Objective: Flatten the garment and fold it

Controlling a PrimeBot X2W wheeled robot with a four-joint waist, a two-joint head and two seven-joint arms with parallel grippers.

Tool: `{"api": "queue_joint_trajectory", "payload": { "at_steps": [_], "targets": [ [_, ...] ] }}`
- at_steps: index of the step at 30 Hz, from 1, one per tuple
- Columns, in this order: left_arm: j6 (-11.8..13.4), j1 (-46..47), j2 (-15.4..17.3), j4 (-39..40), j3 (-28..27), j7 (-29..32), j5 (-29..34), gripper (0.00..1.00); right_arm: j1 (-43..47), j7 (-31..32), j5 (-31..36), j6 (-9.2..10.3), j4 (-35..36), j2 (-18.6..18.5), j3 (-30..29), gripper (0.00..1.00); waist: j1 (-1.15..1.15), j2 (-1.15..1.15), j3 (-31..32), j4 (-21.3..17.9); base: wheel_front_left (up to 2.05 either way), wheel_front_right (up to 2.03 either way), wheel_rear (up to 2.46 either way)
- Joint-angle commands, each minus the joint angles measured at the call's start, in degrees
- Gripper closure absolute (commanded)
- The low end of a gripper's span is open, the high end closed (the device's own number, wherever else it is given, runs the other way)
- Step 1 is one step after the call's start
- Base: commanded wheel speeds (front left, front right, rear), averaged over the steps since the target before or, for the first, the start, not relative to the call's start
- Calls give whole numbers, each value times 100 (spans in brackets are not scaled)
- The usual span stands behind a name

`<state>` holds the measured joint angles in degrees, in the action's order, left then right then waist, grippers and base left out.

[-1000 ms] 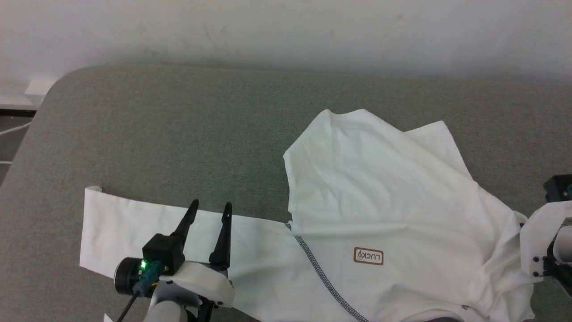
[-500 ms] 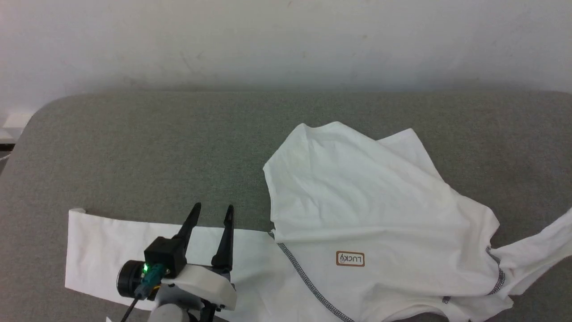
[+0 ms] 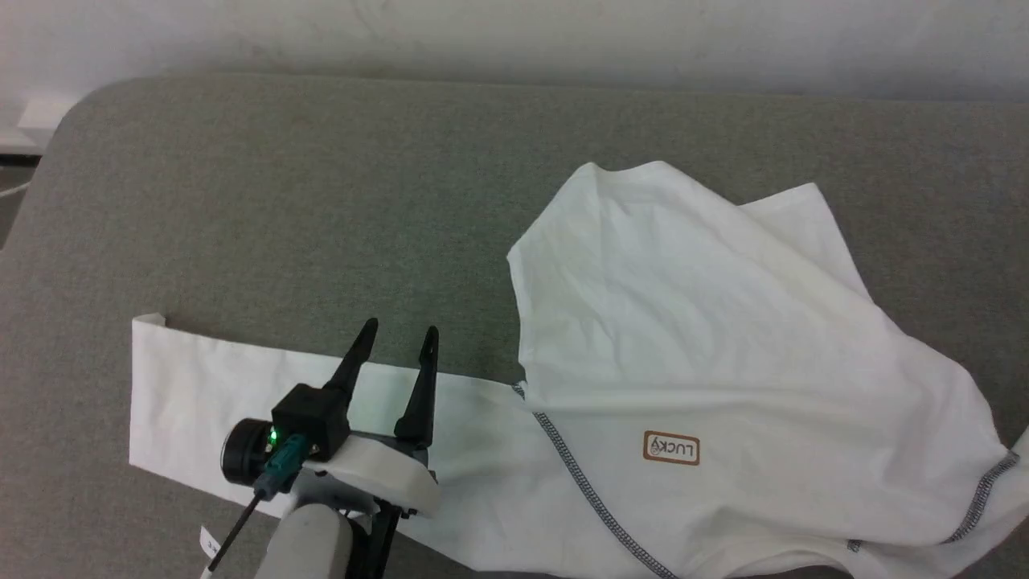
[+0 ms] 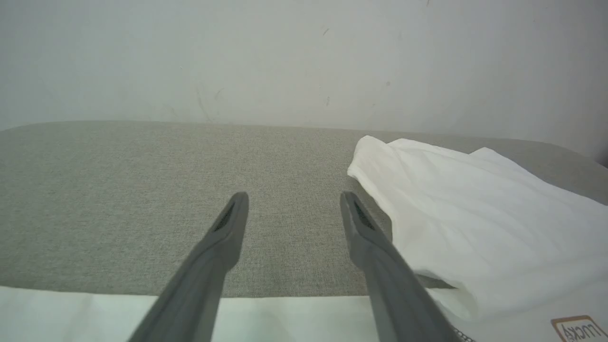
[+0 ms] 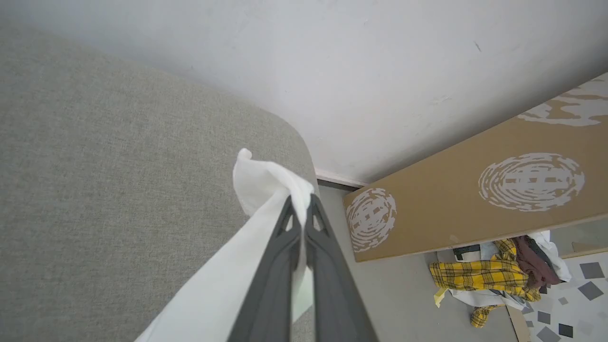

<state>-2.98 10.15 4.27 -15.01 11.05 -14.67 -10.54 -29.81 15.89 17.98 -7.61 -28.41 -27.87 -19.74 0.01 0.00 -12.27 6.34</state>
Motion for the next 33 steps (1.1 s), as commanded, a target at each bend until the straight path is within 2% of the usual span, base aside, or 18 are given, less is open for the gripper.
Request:
{"api": "queue_joint_trajectory", "payload": {
  "at_steps": [1,3,4,5,12,18,21,26,28,33],
  "targets": [
    [-32,91,-9,-13,11,-33,35,0,-103,-77,115,12,-246,18,20,100,-1,0,-265,297,0,0,0],
    [-33,119,-23,-43,36,-33,34,0,-191,-156,119,12,-835,103,95,100,-1,0,-240,348,0,0,0],
    [-30,123,-29,-63,49,-33,33,0,-217,-207,80,12,-1102,160,172,54,-1,0,-205,363,0,0,0],
    [-24,119,-34,-77,55,-33,30,0,-262,-267,5,12,-1323,220,177,0,-1,0,-164,362,0,0,0],
    [-39,-19,-14,-120,36,-33,7,0,-470,-988,-395,12,-2199,534,530,0,-1,0,353,138,0,0,0],
    [-153,-97,29,-130,11,3,-195,0,-489,-1943,-1248,12,-1997,835,1033,0,-1,0,772,-254,0,0,0],
    [-238,-6,107,-87,67,197,-293,0,-241,-2360,-2031,12,-1427,1074,1317,0,-1,0,862,-481,0,0,0],
    [-354,361,339,-39,205,946,-496,0,676,-2622,-3123,12,183,1287,1602,0,-1,0,796,-883,0,0,0],
    [-393,599,409,-82,271,1413,-702,0,1113,-2627,-3313,12,845,1379,1547,0,-1,0,715,-1021,0,0,0],
    [-441,1393,683,-357,511,2827,-1335,0,1954,-2467,-3254,12,2071,1735,1349,0,-1,0,375,-1409,0,0,0]
  ]
}}
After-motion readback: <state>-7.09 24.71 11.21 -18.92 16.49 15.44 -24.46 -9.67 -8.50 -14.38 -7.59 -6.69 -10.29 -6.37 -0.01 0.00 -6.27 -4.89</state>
